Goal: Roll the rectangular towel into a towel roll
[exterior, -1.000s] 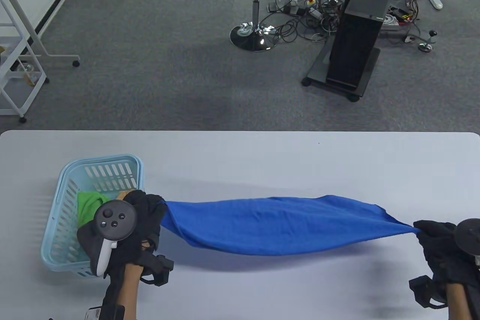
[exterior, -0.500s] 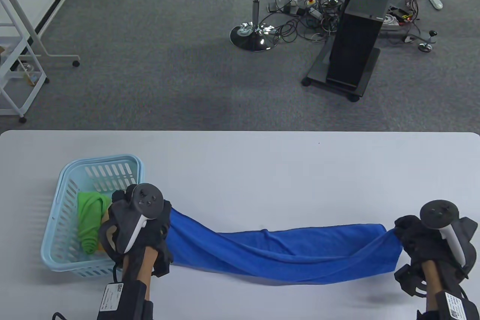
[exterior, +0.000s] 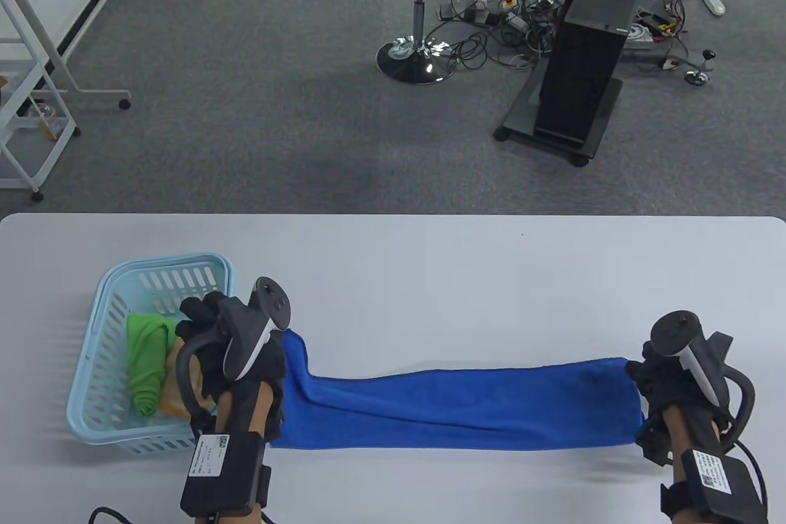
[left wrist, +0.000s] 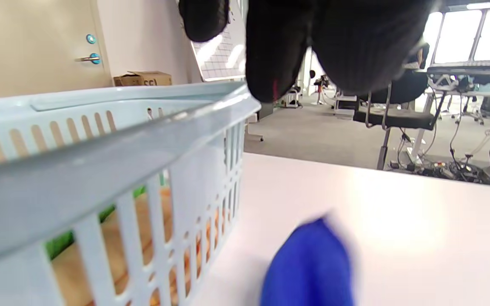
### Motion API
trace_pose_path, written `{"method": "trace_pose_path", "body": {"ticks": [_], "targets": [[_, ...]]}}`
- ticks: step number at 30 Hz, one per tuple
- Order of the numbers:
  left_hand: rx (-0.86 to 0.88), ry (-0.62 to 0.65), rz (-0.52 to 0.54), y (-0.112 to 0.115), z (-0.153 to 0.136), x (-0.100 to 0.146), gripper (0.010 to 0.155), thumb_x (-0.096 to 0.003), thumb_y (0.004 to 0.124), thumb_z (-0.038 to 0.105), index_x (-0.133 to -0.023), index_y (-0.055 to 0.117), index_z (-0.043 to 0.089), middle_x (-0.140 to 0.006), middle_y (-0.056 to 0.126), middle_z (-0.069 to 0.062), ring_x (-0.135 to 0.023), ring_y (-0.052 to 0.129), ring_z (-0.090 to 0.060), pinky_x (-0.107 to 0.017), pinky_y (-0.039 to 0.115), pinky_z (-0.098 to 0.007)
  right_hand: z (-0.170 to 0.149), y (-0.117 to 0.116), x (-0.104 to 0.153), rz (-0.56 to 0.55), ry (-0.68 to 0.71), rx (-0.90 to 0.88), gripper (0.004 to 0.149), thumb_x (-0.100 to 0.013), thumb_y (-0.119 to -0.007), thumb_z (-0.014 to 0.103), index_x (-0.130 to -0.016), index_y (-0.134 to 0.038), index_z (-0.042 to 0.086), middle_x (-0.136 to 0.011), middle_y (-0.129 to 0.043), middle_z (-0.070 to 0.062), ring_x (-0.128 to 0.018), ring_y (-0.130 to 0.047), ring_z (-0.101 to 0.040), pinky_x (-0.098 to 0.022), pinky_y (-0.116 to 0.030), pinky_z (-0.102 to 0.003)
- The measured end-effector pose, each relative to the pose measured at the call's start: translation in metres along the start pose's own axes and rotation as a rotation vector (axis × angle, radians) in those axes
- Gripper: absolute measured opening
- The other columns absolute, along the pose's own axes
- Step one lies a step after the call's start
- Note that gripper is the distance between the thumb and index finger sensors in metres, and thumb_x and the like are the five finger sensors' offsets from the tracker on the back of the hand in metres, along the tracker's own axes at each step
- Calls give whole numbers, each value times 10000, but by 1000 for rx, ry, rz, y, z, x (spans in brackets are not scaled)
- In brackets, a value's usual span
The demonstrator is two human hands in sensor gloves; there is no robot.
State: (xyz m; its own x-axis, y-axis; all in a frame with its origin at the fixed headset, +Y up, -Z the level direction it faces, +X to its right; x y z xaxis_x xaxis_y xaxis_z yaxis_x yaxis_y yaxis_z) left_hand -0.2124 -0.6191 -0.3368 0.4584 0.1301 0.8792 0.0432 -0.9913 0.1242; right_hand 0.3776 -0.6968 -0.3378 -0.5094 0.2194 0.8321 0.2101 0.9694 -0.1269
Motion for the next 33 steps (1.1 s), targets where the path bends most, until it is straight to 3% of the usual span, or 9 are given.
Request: {"method": "trace_pose_path", "body": {"ticks": [3, 8, 12, 15, 16, 19, 21, 30, 33], "targets": [[25, 19, 25, -9, -5, 9, 645, -396, 809, 557, -957, 807, 238, -1160, 462, -184, -1046, 257, -491, -717, 308, -660, -1, 8, 6, -17, -1, -13, 688, -303, -810, 441, -943, -733, 200, -978, -653, -112, -821, -809, -325, -657, -600, -588], [65, 219, 73, -11, 21, 41, 625, -409, 789, 562, -970, 792, 287, -1123, 588, -196, -1023, 421, -498, -697, 405, -662, 25, 11, 22, -22, 83, -36, 680, -309, -808, 436, -945, -729, 207, -999, -617, -106, -885, -726, -344, -678, -548, -601], [153, 426, 42, 20, 66, 79, 564, -419, 799, 514, -948, 816, 316, -971, 833, -150, -904, 728, -431, -653, 579, -632, 78, -10, 43, 20, 233, -6, 665, -316, -805, 429, -944, -728, 226, -1016, -586, -93, -922, -671, -346, -693, -514, -603], [171, 538, -74, 62, 97, 94, 454, -424, 809, 445, -821, 931, 262, -610, 1065, -37, -635, 994, -317, -530, 764, -564, 116, -31, 55, 59, 330, 37, 657, -319, -801, 425, -945, -724, 241, -1029, -559, -83, -946, -632, -344, -702, -489, -606], [171, 554, -138, 81, 108, 99, 440, -427, 811, 437, -814, 934, 268, -610, 1058, -33, -644, 985, -315, -540, 756, -563, 132, -40, 60, 72, 366, 59, 651, -320, -800, 424, -942, -728, 245, -1030, -557, -78, -953, -618, -344, -706, -479, -607], [161, 648, -143, 120, 132, 111, 434, -403, 840, 421, -795, 956, 277, -663, 1042, -55, -693, 952, -337, -559, 731, -578, 173, -65, 74, 96, 457, 115, 632, -325, -795, 410, -935, -730, 259, -1038, -536, -65, -968, -589, -341, -714, -461, -606], [45, 701, -111, 136, 143, 119, 483, -367, 869, 470, -814, 943, 303, -827, 943, -93, -808, 838, -375, -621, 647, -603, 195, -80, 82, 101, 517, 144, 623, -325, -791, 402, -931, -728, 269, -1041, -521, -55, -977, -569, -336, -719, -453, -602], [-217, 727, -124, 169, 159, 126, 622, -336, 906, 501, -918, 829, 296, -945, 822, -91, -888, 720, -393, -662, 570, -622, 239, -136, 87, 254, 519, 317, 722, -318, -824, 407, -984, -553, 347, -1043, -403, -67, -961, -514, -324, -731, -424, -582], [-211, 687, -121, 169, 164, 128, 566, -366, 897, 440, -903, 814, 281, -919, 836, -78, -859, 769, -372, -652, 608, -610, 245, -138, 90, 182, 504, 201, 476, -297, -849, 344, -761, -798, 252, -944, -582, -50, -871, -625, -308, -705, -478, -572]]}}
Point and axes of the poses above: the tracker on the back of each hand, its own z axis roughly to the thumb side, its own x axis roughly from the fingertips to the wrist, y = z × x, the point moved 1 cm from there along -x, roughly from the wrist to the fingertips
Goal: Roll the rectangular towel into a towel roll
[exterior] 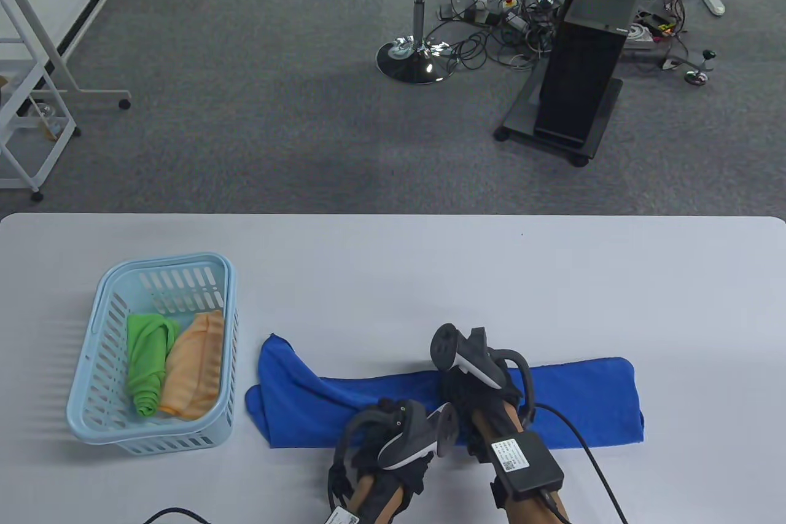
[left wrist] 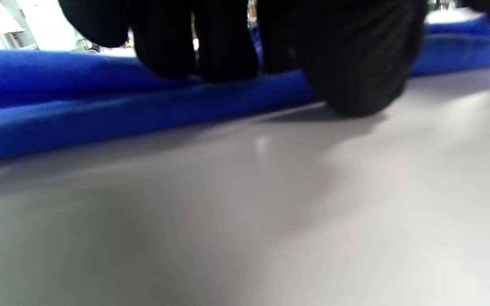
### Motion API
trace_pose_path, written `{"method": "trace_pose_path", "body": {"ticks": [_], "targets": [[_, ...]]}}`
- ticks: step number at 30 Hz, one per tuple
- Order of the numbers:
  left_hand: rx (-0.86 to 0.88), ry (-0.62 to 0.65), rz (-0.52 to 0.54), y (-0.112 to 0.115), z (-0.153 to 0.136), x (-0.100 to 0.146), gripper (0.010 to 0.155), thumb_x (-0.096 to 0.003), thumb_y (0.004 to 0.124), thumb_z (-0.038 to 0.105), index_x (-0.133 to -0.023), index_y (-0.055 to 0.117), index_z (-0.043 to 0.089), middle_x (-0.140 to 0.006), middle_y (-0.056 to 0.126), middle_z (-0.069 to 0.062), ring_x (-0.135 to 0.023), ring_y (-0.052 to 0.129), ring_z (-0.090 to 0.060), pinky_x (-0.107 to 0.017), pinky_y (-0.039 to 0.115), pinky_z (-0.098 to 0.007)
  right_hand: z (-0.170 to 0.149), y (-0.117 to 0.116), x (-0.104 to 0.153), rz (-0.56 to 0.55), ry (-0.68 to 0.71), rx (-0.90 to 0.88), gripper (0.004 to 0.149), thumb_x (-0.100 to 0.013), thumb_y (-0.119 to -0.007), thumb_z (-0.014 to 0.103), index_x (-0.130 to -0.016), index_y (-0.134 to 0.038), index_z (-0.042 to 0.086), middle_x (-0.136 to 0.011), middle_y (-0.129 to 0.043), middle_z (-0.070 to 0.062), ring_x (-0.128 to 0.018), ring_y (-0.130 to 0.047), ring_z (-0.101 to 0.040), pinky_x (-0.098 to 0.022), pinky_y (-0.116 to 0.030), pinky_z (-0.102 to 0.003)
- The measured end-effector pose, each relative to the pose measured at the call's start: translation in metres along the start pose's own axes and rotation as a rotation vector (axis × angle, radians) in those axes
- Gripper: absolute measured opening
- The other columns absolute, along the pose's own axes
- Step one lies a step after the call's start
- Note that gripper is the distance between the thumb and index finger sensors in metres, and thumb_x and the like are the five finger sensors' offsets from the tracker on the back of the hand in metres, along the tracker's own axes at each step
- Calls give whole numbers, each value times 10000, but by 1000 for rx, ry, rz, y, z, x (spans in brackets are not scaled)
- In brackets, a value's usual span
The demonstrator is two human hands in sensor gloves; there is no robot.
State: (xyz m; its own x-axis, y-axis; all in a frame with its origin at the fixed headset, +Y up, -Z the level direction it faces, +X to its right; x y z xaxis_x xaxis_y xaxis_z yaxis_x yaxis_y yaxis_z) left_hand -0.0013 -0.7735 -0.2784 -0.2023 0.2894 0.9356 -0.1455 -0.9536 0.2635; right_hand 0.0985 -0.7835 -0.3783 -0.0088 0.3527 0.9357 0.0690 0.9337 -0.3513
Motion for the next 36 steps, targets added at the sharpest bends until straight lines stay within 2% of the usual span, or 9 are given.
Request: {"method": "trace_pose_path", "body": {"ticks": [6, 11, 13, 18, 23, 25, 27, 31, 36], "targets": [[18, -3, 134, -3, -7, 10, 429, -385, 866, 362, -807, 891, 293, -841, 907, -32, -828, 836, -333, -637, 654, -597, -11, 17, 7, 69, -33, -33, 454, -302, -839, 358, -744, -831, 257, -866, -770, -58, -764, -831, -284, -657, -615, -576], [230, -86, 319, -47, -40, 30, 426, -387, 831, 350, -812, 861, 345, -882, 896, -45, -891, 788, -367, -653, 626, -609, -54, 51, 35, -8, -95, -355, 464, -306, -830, 355, -759, -804, 261, -800, -875, -75, -668, -950, -265, -606, -707, -545], [305, -81, 396, -66, -55, 39, 425, -388, 829, 352, -812, 861, 352, -892, 893, -52, -906, 776, -381, -654, 621, -613, -75, 73, 53, -32, -80, -550, 462, -311, -834, 349, -763, -801, 258, -908, -771, -131, -774, -873, -310, -624, -674, -561], [433, -57, 460, -116, -73, 55, 419, -390, 826, 345, -806, 861, 364, -905, 887, -62, -914, 768, -391, -655, 614, -622, -98, 111, 99, -154, 17, -844, 459, -307, -851, 332, -755, -812, 241, -883, -794, -125, -696, -920, -275, -596, -713, -537], [470, -30, 496, -177, -87, 75, 414, -392, 826, 345, -804, 855, 370, -939, 854, -69, -939, 733, -403, -670, 584, -631, -98, 151, 149, -263, 153, -789, 583, -324, -839, 285, -887, -687, 256, -695, -874, -41, -427, -976, -178, -544, -768, -467], [455, -17, 519, -189, -90, 83, 415, -391, 830, 345, -805, 855, 369, -944, 848, -83, -941, 730, -403, -670, 580, -635, -86, 159, 161, -175, 290, -705, 741, -349, -818, 266, -1022, -506, 283, -759, -801, -42, -454, -944, -174, -562, -747, -476], [428, -27, 526, -195, -93, 91, 415, -397, 831, 358, -812, 847, 374, -956, 843, -59, -942, 739, -395, -671, 585, -633, -75, 164, 172, -128, 334, -630, 756, -377, -789, 262, -1039, -428, 325, -808, -736, -38, -494, -917, -173, -582, -728, -480], [403, -62, 511, -189, -102, 96, 436, -413, 812, 357, -849, 817, 381, -985, 822, -77, -946, 737, -402, -672, 582, -636, -58, 175, 180, -239, 291, -581, 588, -360, -795, 312, -940, -747, 226, -752, -770, -36, -465, -934, -159, -554, -759, -473], [499, -53, 549, -183, -121, 104, 478, -437, 775, 326, -913, 806, 358, -935, 902, -34, -926, 781, -407, -653, 612, -634, -48, 185, 177, -365, 200, -587, 503, -323, -832, 346, -808, -853, 215, -671, -831, -21, -401, -970, -148, -510, -801, -457]]}}
Point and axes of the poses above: the tracker on the back of each hand, its own z axis roughly to the thumb side, its own x axis roughly from the fingertips to the wrist, y = z × x, the point moved 1 cm from there along -x, roughly from the wrist to the fingertips
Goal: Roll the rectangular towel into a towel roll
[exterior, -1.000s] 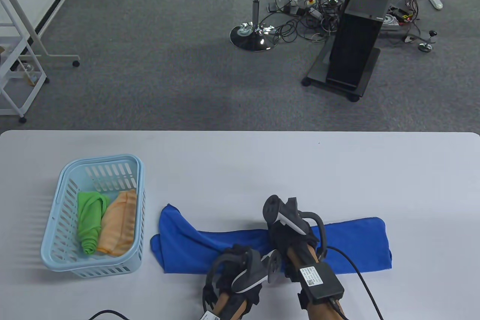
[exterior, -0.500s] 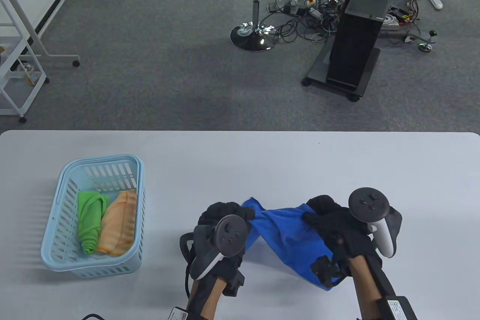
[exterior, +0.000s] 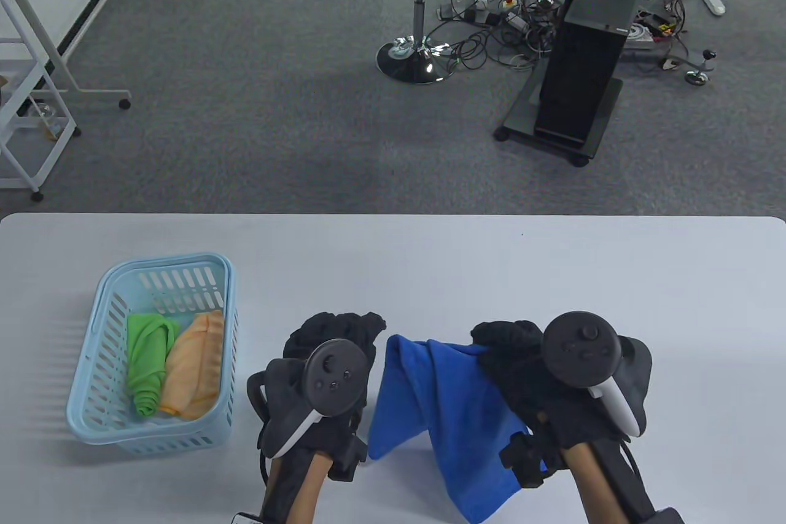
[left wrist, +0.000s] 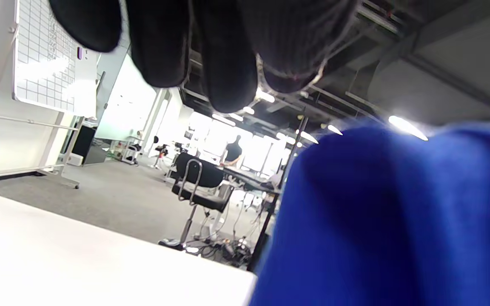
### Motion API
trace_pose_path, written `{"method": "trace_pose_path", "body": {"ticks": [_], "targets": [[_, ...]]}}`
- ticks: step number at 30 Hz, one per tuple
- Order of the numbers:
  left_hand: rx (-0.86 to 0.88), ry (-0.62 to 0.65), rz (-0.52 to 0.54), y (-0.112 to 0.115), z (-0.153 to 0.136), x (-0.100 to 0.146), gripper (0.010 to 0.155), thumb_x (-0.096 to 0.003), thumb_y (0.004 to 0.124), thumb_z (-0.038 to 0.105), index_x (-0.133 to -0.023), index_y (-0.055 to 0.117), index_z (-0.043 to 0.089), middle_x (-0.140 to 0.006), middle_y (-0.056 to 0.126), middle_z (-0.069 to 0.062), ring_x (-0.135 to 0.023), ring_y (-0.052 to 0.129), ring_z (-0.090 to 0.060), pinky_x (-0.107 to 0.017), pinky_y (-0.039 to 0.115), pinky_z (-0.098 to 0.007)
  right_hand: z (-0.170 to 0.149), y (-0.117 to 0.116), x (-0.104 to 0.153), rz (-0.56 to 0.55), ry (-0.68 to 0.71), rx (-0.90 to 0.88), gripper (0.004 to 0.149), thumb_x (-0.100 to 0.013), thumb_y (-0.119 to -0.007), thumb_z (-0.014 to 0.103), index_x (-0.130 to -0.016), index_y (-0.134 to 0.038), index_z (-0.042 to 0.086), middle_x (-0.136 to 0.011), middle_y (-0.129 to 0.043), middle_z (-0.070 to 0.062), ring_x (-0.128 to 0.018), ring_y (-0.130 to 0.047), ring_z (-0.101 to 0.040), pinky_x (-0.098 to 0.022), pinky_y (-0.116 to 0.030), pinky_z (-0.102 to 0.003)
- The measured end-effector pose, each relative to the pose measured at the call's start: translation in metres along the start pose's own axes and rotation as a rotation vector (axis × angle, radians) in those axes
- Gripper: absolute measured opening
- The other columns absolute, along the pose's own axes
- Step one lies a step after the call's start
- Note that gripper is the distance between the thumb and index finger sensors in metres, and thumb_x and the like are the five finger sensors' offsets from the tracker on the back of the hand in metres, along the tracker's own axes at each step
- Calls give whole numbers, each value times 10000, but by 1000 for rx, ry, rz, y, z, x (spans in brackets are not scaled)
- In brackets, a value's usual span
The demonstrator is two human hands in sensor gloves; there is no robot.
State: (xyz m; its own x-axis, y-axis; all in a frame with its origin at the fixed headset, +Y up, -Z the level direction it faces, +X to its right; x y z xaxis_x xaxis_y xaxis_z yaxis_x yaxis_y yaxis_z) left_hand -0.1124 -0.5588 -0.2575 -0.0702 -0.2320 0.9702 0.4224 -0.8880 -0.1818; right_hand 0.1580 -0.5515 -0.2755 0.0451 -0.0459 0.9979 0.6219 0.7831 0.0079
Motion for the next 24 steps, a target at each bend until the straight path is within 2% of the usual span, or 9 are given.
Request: {"method": "trace_pose_path", "body": {"ticks": [3, 7, 8, 9, 10, 11, 18, 20, 24], "targets": [[94, 95, -68, 4, 7, -2, 556, -417, 804, 410, -969, 772, 357, -1021, 841, -24, -977, 705, -438, -668, 565, -653, 2, 1, -5, -9, -15, 9, 499, -320, -835, 349, -801, -854, 216, -666, -832, -18, -403, -971, -154, -512, -797, -462], [45, 183, -250, 29, 31, -16, 845, -349, 864, 552, -1099, 533, 350, -1155, 647, -11, -1067, 510, -462, -703, 446, -682, 2, 0, -7, -13, -34, -56, 494, -326, -833, 348, -802, -852, 218, -673, -830, -17, -431, -973, -165, -528, -783, -474], [-2, 189, -259, 37, 36, -22, 842, -344, 876, 538, -1094, 546, 340, -1131, 679, -27, -1059, 519, -461, -701, 444, -683, 1, 0, -7, -15, -37, -65, 496, -325, -833, 347, -802, -853, 216, -675, -830, -15, -437, -974, -170, -530, -780, -477], [-29, 185, -249, 40, 39, -24, 787, -348, 886, 501, -1067, 615, 332, -969, 852, -54, -1017, 617, -430, -694, 469, -678, 0, 1, -7, -23, -37, -60, 497, -323, -835, 344, -803, -855, 218, -678, -832, -17, -447, -977, -177, -535, -777, -481], [-88, 154, -172, 43, 41, -29, 599, -360, 890, 439, -947, 803, 358, -696, 998, -17, -943, 762, -371, -681, 529, -667, -2, 3, -7, -33, -42, -40, 499, -320, -838, 341, -802, -860, 217, -680, -835, -17, -458, -982, -182, -540, -775, -483], [-117, 151, -86, 43, 42, -31, 465, -341, 902, 411, -789, 957, 295, -563, 1039, -49, -857, 869, -334, -652, 595, -657, -6, 5, -8, -42, -48, -7, 498, -319, -839, 341, -802, -861, 221, -685, -837, -16, -474, -986, -187, -545, -771, -486], [-212, 94, -77, 25, 36, -45, 439, -329, 884, 423, -735, 998, 300, -555, 1042, -53, -873, 859, -346, -656, 605, -650, -34, 13, -17, -125, -86, 336, 494, -297, -830, 397, -754, -896, 221, -693, -844, -16, -564, -968, -248, -573, -726, -534], [-201, 91, -92, 21, 36, -46, 428, -347, 880, 407, -744, 997, 296, -580, 1035, -62, -886, 845, -354, -661, 596, -652, -41, 11, -22, -85, -117, 430, 493, -319, -800, 417, -778, -871, 252, -747, -817, -15, -617, -951, -253, -590, -714, -536], [-198, 109, -102, 18, 41, -47, 427, -355, 878, 397, -752, 995, 292, -593, 1030, -70, -898, 829, -359, -666, 583, -656, -48, 2, -28, -17, -107, 284, 695, -326, -756, 514, -964, -690, 245, -992, -605, -98, -872, -738, -335, -659, -592, -587]]}}
Point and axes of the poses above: the tracker on the back of each hand, its own z axis roughly to the thumb side, its own x axis roughly from the fingertips to the wrist, y = z × x, the point moved 1 cm from there along -x, roughly from the wrist to the fingertips
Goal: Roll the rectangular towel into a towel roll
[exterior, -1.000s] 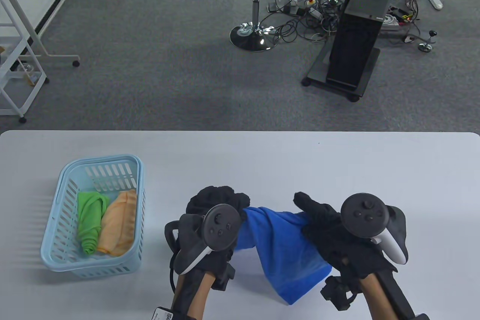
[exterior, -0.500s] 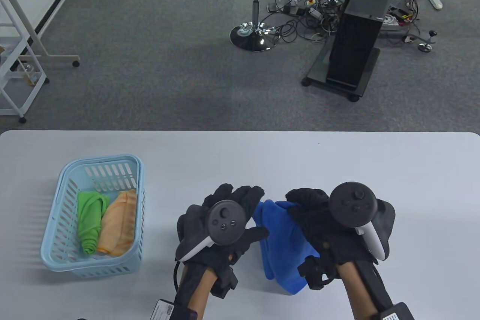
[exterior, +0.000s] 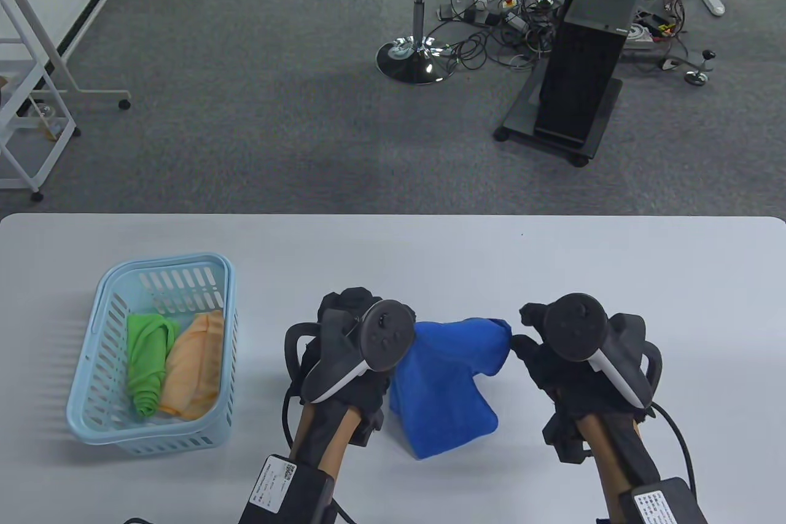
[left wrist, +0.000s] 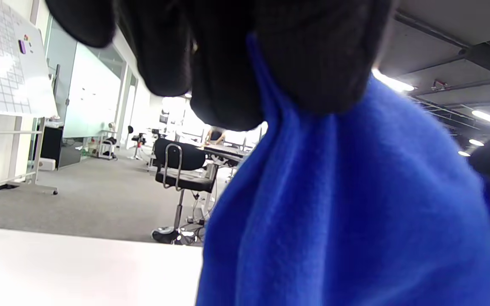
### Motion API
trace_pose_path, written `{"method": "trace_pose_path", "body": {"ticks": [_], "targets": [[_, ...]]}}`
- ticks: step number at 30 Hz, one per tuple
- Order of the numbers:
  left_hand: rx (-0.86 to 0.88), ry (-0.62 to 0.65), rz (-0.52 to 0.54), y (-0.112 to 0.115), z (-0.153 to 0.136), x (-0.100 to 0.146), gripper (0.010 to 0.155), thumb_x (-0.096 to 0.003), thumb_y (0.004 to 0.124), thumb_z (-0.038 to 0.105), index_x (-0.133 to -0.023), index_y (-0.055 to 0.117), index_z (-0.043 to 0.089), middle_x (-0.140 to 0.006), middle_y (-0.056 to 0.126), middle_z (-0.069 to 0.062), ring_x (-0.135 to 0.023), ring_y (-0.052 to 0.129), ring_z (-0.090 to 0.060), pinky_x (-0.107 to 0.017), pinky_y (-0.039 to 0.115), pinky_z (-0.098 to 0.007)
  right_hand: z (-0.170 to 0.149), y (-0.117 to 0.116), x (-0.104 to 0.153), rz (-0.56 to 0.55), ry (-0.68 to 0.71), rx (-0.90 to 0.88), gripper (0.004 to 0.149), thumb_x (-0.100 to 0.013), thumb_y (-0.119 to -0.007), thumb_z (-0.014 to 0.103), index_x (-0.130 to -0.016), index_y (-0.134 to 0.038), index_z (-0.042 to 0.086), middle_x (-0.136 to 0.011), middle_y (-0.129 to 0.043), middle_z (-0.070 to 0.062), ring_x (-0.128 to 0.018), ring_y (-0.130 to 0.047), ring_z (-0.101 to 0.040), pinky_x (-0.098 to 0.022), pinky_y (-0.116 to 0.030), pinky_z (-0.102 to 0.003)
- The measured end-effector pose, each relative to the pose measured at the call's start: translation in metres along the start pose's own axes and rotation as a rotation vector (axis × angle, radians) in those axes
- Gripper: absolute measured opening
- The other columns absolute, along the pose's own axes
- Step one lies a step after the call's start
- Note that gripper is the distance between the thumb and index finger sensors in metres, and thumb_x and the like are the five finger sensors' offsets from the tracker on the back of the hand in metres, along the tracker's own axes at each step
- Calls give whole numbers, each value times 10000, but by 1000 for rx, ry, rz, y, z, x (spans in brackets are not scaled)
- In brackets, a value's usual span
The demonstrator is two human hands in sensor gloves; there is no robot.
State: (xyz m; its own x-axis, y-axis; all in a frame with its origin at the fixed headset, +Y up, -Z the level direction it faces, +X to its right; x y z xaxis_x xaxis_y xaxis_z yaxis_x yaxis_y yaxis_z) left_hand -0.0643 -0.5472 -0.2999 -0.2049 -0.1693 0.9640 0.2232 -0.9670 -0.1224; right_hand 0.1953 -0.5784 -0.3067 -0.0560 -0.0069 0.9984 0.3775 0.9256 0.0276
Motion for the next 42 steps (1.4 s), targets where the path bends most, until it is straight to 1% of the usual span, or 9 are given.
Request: {"method": "trace_pose_path", "body": {"ticks": [7, 9, 13, 18, 21, 25, 32, 38, 42], "targets": [[-32, 4, -64, -4, 15, -9, 428, -380, 869, 419, -769, 985, 283, -588, 1031, -62, -903, 829, -362, -668, 586, -657, 34, -33, -3, 336, 197, -50, 1093, -246, -793, 668, -1100, -259, 242, -1107, -118, -99, -1017, -106, -424, -721, -222, -658], [-10, 13, -78, -5, 17, -12, 428, -386, 867, 419, -773, 982, 279, -595, 1030, -66, -905, 825, -364, -668, 584, -657, 41, -43, -4, 333, 195, -65, 1084, -241, -825, 633, -1096, -294, 231, -1110, -195, -108, -1025, -163, -431, -718, -237, -668], [-30, -10, -101, -7, 14, -16, 428, -389, 870, 409, -784, 979, 286, -633, 1025, -65, -919, 811, -375, -673, 580, -659, 37, -44, -16, 89, 96, 15, 506, -311, -827, 386, -784, -887, 214, -885, -817, -66, -862, -799, -323, -672, -562, -615], [-47, -113, -137, -1, -4, -30, 431, -400, 861, 429, -787, 1005, 304, -1002, 856, -103, -775, 948, -354, -572, 723, -577, 30, -31, -31, 116, -42, 59, 510, -329, -803, 395, -790, -890, 196, -870, -839, -98, -800, -857, -353, -646, -611, -602], [86, -143, -73, 7, -19, -45, 431, -387, 878, 415, -763, 1024, 265, -959, 902, -124, -368, 1097, -136, -332, 891, -417, 32, -36, -45, 346, -108, 146, 549, -377, -737, 435, -880, -823, 235, -948, -753, -119, -682, -938, -295, -603, -695, -547], [485, -276, -88, 31, -43, -58, 432, -406, 869, 357, -797, 1005, 231, -867, 971, -188, -78, 1093, 26, -92, 935, -278, 18, -43, -66, 279, -212, -173, 592, -379, -733, 416, -946, -742, 245, -919, -768, -124, -336, -1041, -91, -388, -873, -383], [958, -183, -1, 27, -49, -78, 452, -462, 771, 295, -889, 859, 177, -930, 870, -238, -674, 1079, -235, -524, 821, -497, 21, -23, -88, 87, -139, -648, 567, -376, -740, 322, -934, -734, 223, -981, -673, -114, -813, -881, -208, -649, -679, -465], [703, 88, 173, -19, -31, -53, 462, -453, 766, 316, -900, 825, 215, -1034, 759, -150, -853, 932, -243, -647, 676, -507, 37, 39, -58, -223, 112, -433, 554, -354, -760, 322, -903, -763, 242, -992, -660, -62, -841, -855, -176, -678, -635, -457], [427, 92, 71, 34, -26, -19, 459, -447, 781, 329, -894, 835, 243, -1034, 778, -115, -856, 943, -215, -657, 682, -494, 16, -14, -29, -132, 107, -271, 560, -348, -782, 351, -895, -784, 233, -992, -673, -68, -841, -856, -197, -670, -640, -487]]}}
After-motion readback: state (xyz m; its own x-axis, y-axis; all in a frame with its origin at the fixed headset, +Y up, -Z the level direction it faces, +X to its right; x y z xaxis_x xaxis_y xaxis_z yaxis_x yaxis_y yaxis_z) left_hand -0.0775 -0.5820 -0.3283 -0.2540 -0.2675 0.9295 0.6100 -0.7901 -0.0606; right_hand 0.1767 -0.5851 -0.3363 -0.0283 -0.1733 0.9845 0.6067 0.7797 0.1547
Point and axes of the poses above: the tracker on the back of each hand, its own z axis roughly to the thumb side, its own x axis roughly from the fingertips to the wrist, y = z × x, the point moved 1 cm from there along -x, roughly from the wrist to the fingertips
